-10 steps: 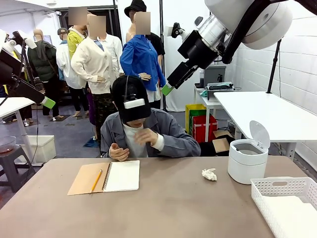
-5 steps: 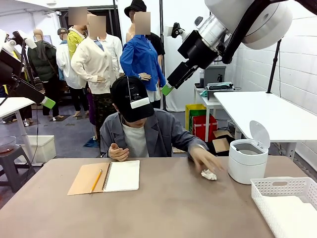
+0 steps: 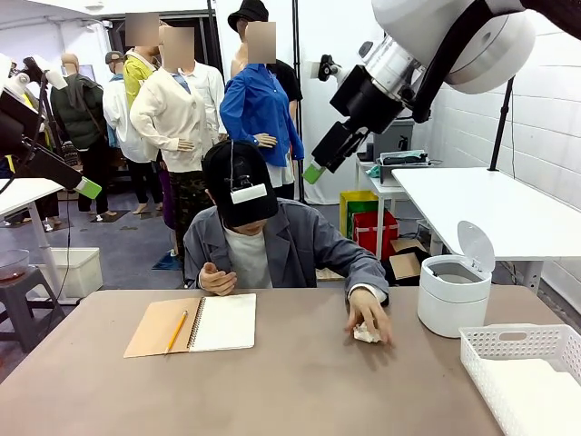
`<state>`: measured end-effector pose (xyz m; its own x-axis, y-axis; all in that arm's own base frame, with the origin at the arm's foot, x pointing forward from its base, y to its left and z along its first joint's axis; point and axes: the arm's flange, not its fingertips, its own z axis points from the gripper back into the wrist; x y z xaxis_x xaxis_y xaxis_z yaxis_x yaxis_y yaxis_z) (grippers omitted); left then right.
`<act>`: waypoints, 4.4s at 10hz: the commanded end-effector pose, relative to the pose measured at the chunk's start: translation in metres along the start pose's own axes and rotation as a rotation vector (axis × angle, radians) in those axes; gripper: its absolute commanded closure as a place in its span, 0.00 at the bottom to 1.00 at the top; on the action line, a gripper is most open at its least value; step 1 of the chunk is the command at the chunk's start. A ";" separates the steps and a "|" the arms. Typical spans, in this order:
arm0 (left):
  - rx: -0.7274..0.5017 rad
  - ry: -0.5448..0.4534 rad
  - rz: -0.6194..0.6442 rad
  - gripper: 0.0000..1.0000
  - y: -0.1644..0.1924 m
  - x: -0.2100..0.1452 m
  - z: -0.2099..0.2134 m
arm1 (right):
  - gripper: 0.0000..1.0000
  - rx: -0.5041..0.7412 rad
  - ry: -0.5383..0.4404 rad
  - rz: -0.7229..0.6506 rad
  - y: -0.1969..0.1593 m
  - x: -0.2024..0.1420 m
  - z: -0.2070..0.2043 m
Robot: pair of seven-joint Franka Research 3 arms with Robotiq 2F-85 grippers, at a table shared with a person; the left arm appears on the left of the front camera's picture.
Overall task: Sort the paper based on its condition.
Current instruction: If a person hands you a paper, place it in the Organizing basket , and if it's crumpled, put it in the Trash can.
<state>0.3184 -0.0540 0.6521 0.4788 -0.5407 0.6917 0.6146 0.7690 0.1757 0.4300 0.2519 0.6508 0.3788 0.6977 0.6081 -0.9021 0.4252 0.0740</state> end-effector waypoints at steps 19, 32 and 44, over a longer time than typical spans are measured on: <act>0.002 -0.002 0.001 0.00 0.001 0.000 0.000 | 0.00 -0.060 0.501 -0.441 -0.088 -0.035 -0.081; 0.002 -0.002 0.001 0.00 0.001 0.000 0.000 | 0.00 -0.003 0.675 -0.434 -0.098 -0.074 -0.156; 0.002 -0.002 0.001 0.00 0.001 0.000 0.000 | 0.00 -0.080 0.618 -0.362 -0.136 -0.154 -0.257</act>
<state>0.3184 -0.0540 0.6522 0.4788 -0.5406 0.6918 0.6146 0.7690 0.1757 0.5456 0.2379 0.3542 0.7223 0.6907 -0.0351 -0.6847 0.7213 0.1043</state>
